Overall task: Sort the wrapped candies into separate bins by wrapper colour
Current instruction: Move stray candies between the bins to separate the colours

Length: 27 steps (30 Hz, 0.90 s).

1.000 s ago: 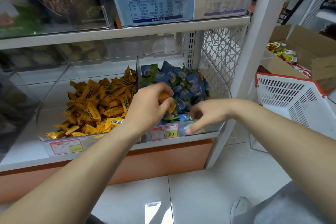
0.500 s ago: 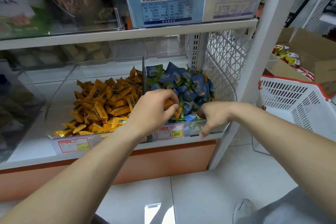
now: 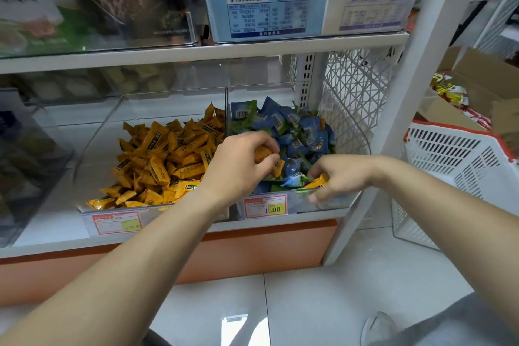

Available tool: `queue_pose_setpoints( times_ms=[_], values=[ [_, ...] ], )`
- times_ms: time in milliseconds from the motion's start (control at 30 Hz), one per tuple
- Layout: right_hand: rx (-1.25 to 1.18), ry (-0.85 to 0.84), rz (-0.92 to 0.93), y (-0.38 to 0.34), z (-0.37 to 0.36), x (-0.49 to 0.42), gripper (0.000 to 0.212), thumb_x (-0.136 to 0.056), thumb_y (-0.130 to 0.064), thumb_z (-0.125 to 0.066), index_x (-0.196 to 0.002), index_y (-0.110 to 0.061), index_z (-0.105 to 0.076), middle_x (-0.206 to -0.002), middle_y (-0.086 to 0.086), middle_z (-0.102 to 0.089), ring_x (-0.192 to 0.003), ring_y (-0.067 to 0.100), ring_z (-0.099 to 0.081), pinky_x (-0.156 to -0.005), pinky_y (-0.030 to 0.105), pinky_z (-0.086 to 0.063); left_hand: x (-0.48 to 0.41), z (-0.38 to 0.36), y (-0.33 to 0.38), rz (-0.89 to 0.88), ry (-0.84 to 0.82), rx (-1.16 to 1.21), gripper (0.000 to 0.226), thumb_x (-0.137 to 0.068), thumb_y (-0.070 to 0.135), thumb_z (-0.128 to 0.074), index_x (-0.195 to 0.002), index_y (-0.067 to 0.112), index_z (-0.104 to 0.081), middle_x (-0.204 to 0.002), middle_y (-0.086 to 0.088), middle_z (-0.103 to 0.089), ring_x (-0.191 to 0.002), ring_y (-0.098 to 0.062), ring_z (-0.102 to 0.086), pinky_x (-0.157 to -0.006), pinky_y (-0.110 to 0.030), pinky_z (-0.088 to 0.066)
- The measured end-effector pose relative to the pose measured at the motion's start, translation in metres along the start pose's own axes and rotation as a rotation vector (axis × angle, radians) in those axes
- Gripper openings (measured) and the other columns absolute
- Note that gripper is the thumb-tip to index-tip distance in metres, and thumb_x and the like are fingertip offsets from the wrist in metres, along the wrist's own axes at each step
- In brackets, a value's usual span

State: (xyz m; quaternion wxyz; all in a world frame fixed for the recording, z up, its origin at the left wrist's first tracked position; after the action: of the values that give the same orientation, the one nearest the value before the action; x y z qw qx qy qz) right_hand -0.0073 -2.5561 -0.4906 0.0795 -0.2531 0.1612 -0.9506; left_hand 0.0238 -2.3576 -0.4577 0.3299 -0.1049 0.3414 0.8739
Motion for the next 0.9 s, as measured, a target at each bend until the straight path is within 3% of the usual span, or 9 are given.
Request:
queue_pose_setpoints(
  times_ms=[67,200,300,467,600,667,733,800,900],
  values=[
    [-0.016,0.002,0.050,0.000,0.006,0.007,0.024,-0.087,-0.043,-0.071,-0.087,-0.020,-0.063,-0.073,-0.003,-0.057,-0.065,0.010,-0.050,-0.064,0.031,-0.042,-0.002,0.003,-0.001,0.056,0.022,0.076,0.008,-0.090,0.028,-0.070,-0.097,0.024,-0.070,-0.091,0.012,-0.068,-0.080,-0.007,-0.065,-0.074,-0.036,-0.057],
    [-0.119,0.083,0.120,-0.001,0.020,0.022,0.021,-0.096,-0.028,-0.063,-0.093,-0.007,-0.067,-0.072,0.004,-0.056,-0.065,0.016,-0.047,-0.065,0.034,-0.039,-0.004,0.007,-0.003,0.174,0.055,0.200,0.009,-0.089,0.027,-0.073,-0.097,0.025,-0.069,-0.092,0.012,-0.068,-0.077,-0.009,-0.069,-0.075,-0.039,-0.059],
    [-0.220,0.257,0.156,-0.002,0.035,0.029,0.019,-0.096,-0.024,-0.063,-0.097,-0.006,-0.069,-0.072,0.006,-0.060,-0.065,0.019,-0.051,-0.063,0.033,-0.043,-0.003,0.008,-0.003,0.229,0.058,0.302,0.019,-0.084,0.033,-0.077,-0.099,0.028,-0.068,-0.092,0.008,-0.070,-0.077,-0.008,-0.070,-0.073,-0.038,-0.060],
    [-0.844,0.473,0.297,-0.027,0.038,0.031,0.005,-0.089,-0.008,-0.071,-0.094,-0.008,-0.068,-0.080,0.010,-0.069,-0.073,0.021,-0.065,-0.071,0.030,-0.057,-0.001,0.004,0.010,0.252,-0.013,0.462,0.043,-0.071,0.053,-0.081,-0.106,0.033,-0.065,-0.096,0.008,-0.071,-0.090,-0.012,-0.069,-0.084,-0.042,-0.059],
    [-1.107,0.504,0.257,-0.037,0.032,0.021,0.023,-0.091,-0.006,-0.067,-0.112,0.000,-0.060,-0.089,0.015,-0.076,-0.079,0.026,-0.074,-0.074,0.035,-0.062,-0.002,0.009,0.014,0.199,0.063,0.380,0.026,-0.082,0.039,-0.079,-0.101,0.031,-0.064,-0.094,0.007,-0.070,-0.088,-0.017,-0.069,-0.079,-0.044,-0.059],
    [-1.107,0.511,0.228,-0.029,0.036,0.020,0.016,-0.096,-0.014,-0.063,-0.110,-0.007,-0.063,-0.093,0.011,-0.077,-0.086,0.025,-0.074,-0.078,0.035,-0.061,-0.005,0.024,0.005,0.194,0.138,0.284,0.022,-0.083,0.035,-0.077,-0.099,0.036,-0.062,-0.092,0.012,-0.068,-0.084,-0.005,-0.067,-0.073,-0.029,-0.057],
    [-0.954,0.669,0.137,-0.012,0.041,0.020,0.012,-0.094,-0.018,-0.066,-0.105,-0.014,-0.067,-0.093,0.005,-0.077,-0.090,0.021,-0.073,-0.080,0.034,-0.060,-0.004,0.047,-0.007,0.195,0.235,0.120,0.022,-0.083,0.039,-0.076,-0.099,0.038,-0.061,-0.089,0.019,-0.065,-0.079,0.005,-0.062,-0.066,-0.012,-0.046],
    [-0.649,0.834,0.038,0.002,0.043,0.018,0.017,-0.089,-0.020,-0.070,-0.105,-0.018,-0.069,-0.096,-0.002,-0.074,-0.091,0.014,-0.070,-0.082,0.031,-0.058,-0.001,0.067,-0.024,0.202,0.265,-0.109,0.024,-0.086,0.043,-0.072,-0.106,0.034,-0.063,-0.094,0.019,-0.066,-0.078,0.003,-0.061,-0.069,-0.018,-0.047],
    [-0.326,0.719,-0.073,0.009,0.030,0.003,0.034,-0.088,-0.030,-0.069,-0.118,-0.017,-0.065,-0.111,0.000,-0.069,-0.102,0.018,-0.064,-0.082,0.026,-0.047,0.003,0.078,-0.050,0.286,0.141,-0.442,0.045,-0.089,0.042,-0.069,-0.128,0.022,-0.059,-0.116,-0.006,-0.070,-0.100,-0.030,-0.066,-0.082,-0.040,-0.052]
  ],
)
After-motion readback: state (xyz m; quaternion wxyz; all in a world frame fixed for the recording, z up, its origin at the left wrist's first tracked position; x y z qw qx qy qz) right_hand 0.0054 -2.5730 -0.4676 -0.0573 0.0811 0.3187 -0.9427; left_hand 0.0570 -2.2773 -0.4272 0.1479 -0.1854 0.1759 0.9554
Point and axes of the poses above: each hand's wrist, its own x-axis away from the middle knuckle, its own z-axis out of the back of the hand, y = z × x, the point moved 4 cm from there along -x, towards the middle knuckle
